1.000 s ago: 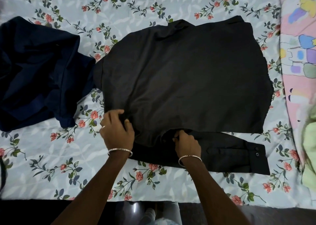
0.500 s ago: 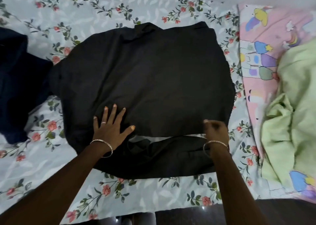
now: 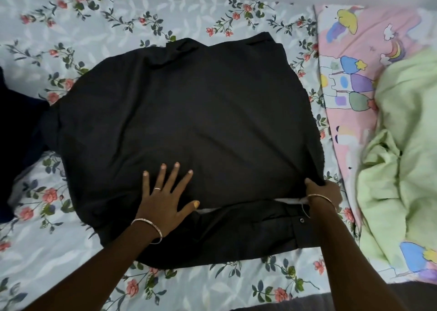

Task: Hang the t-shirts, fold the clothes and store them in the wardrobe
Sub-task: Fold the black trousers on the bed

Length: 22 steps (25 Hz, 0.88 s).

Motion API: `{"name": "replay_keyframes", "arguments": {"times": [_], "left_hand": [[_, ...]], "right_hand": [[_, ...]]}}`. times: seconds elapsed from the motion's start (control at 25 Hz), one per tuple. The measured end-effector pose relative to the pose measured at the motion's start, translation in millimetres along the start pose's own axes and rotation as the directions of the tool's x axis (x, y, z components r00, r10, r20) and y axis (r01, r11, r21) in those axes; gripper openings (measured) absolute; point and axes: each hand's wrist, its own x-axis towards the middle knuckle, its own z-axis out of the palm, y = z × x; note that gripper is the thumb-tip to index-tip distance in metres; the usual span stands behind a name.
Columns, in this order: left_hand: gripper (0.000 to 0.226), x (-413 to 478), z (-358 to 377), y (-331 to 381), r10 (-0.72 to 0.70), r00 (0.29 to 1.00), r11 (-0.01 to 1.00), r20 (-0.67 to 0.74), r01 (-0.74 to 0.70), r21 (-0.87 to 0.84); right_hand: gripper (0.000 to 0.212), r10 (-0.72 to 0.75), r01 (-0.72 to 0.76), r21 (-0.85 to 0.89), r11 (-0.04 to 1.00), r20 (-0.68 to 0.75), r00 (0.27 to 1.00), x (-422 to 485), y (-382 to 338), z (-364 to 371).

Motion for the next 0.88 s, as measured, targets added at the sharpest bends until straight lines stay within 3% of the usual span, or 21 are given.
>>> {"name": "replay_keyframes", "arguments": {"times": [0.12,0.32,0.52,0.56,0.64,0.76,0.88], "left_hand": [[0.072,7.4,-9.4,10.9,0.053,0.997,0.996,-0.056,-0.057,-0.074],[0.065,35.6,-24.5,-27.6,-0.257,0.934,0.952,-0.249,0.201,-0.229],[0.075,53.5,-24.0,-87.8,-0.310,0.924,0.948,-0.225,0.280,-0.153],[0.077,53.0,-21.3,-92.8,-0.301,0.931,0.952,-0.204,0.280,-0.125],[0.076,52.3,-18.5,-92.7,-0.298,0.936,0.954,-0.185,0.286,-0.089],[0.073,55.9,-24.0,-77.1,-0.328,0.926,0.944,-0.185,0.312,-0.113],[0.068,75.7,-35.1,-63.4,-0.308,0.913,0.951,-0.266,0.291,-0.101]], "right_hand": [[0.048,-0.016,0.017,-0.037,0.999,0.038,0.999,2.9,5.8,-10.3],[0.071,-0.087,0.073,0.093,0.993,0.158,0.984,26.9,-30.5,-12.9],[0.093,-0.085,0.058,0.138,0.989,0.199,0.976,73.9,-82.5,-2.2],[0.092,-0.077,0.050,0.127,0.991,0.209,0.975,84.5,-88.8,-1.2],[0.071,-0.060,0.050,0.064,0.997,0.171,0.984,95.0,-95.6,-4.6],[0.046,0.041,-0.040,0.041,0.998,-0.012,0.999,104.8,-91.3,-7.2],[0.050,-0.055,0.044,-0.094,0.995,-0.122,0.991,99.6,-114.7,0.4]]}}
